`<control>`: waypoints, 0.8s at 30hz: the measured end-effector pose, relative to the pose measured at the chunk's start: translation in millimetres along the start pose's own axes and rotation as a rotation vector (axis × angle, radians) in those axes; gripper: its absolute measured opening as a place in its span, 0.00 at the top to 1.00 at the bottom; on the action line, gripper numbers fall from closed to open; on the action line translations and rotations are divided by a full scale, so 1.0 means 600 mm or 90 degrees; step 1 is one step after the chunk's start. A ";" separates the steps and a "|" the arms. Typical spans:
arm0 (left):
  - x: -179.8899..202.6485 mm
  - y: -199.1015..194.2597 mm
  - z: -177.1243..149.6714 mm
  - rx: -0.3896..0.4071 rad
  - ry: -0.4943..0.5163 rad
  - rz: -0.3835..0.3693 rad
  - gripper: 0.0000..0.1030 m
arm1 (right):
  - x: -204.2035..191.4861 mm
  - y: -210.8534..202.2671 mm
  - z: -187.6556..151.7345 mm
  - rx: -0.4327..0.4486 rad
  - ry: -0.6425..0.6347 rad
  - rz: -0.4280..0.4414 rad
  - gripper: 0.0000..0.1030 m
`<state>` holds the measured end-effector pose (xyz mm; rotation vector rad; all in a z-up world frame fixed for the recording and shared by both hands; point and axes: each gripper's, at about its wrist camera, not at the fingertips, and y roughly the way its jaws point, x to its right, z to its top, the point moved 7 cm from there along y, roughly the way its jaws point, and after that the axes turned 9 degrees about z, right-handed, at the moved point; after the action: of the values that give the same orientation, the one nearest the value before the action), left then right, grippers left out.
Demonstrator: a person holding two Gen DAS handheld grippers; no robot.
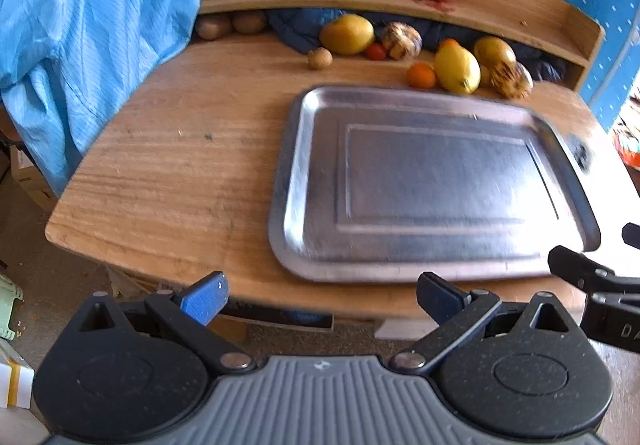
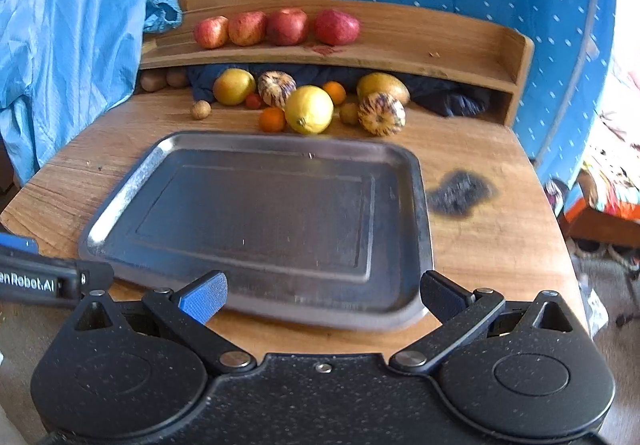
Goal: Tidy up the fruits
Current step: 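Reach under the shelf and grasp the small brown fruit with left while right grasps the tangerine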
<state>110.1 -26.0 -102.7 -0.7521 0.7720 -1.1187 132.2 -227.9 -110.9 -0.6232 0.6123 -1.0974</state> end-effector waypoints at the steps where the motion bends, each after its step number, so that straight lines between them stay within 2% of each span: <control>1: -0.001 0.000 0.007 0.002 -0.004 0.003 0.01 | 0.002 0.004 0.007 0.002 -0.005 0.005 0.01; 8: -0.001 0.006 0.048 0.001 -0.038 0.024 0.01 | 0.017 0.030 0.057 0.015 -0.035 0.034 0.01; 16: -0.023 0.023 0.085 -0.035 -0.100 0.073 0.01 | 0.023 0.058 0.098 0.021 -0.085 0.067 0.01; 19: -0.031 0.030 0.098 -0.043 -0.104 0.084 0.01 | 0.029 0.064 0.114 0.033 -0.077 0.084 0.01; 24: -0.058 0.035 0.133 -0.028 -0.122 0.100 0.01 | 0.026 0.079 0.130 0.035 -0.044 0.123 0.01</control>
<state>178.6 23.4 -72.5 -0.8085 0.6828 -0.8778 222.4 -215.2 -94.4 -0.5393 0.5688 -0.9052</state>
